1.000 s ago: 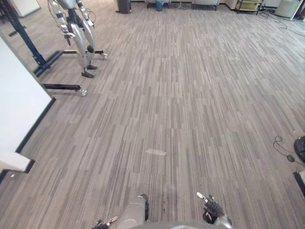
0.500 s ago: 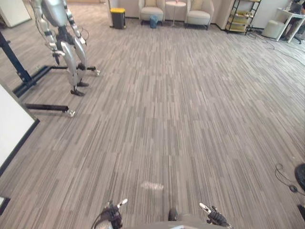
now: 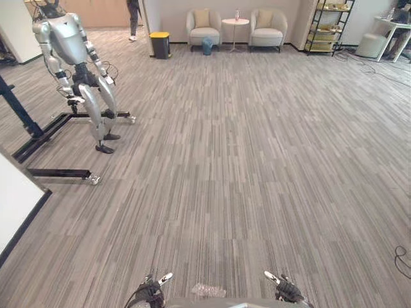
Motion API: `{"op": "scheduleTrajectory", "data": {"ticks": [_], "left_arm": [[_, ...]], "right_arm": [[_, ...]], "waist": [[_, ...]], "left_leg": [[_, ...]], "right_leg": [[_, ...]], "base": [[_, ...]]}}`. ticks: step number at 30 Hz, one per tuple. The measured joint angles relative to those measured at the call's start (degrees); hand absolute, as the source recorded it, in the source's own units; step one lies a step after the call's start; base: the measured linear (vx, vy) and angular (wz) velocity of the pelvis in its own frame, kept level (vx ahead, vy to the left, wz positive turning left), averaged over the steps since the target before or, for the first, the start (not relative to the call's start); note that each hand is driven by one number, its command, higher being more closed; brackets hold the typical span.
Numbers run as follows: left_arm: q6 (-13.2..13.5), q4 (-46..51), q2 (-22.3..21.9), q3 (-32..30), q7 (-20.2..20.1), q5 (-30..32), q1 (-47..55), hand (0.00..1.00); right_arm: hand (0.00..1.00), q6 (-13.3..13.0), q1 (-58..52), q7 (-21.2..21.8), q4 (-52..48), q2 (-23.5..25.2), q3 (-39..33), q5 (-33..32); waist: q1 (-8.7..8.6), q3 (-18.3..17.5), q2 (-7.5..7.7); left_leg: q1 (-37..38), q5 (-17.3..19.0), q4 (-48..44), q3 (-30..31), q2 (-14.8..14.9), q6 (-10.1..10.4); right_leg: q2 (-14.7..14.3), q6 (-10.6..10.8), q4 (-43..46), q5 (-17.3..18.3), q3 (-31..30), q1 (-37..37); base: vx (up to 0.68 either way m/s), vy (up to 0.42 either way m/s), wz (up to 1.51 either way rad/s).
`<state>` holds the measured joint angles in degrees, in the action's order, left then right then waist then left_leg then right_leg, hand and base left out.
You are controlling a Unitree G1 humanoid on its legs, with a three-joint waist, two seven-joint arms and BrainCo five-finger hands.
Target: Organize washtable
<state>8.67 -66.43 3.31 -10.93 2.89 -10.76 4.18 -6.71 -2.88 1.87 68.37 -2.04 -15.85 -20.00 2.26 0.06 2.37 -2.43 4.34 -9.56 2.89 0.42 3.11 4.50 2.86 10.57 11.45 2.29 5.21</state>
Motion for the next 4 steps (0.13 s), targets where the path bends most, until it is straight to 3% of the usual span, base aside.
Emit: {"op": "scheduleTrajectory", "data": {"ticks": [4], "left_arm": [[-0.1,-1.1,1.3,0.7,-0.2,0.0,-0.3,0.0]], "right_arm": [[0.0,0.9,-0.7,0.2,2.0,-0.1,-2.3,1.1]], "waist": [[-0.01,-0.2,0.15]], "left_leg": [[2.5,-0.5,2.9,-1.1,-0.4,-0.9]], "right_leg": [[0.2,0.8,-1.7,-2.5,-2.2,1.2]], "base": [[0.1,0.099,-0.15]]}}
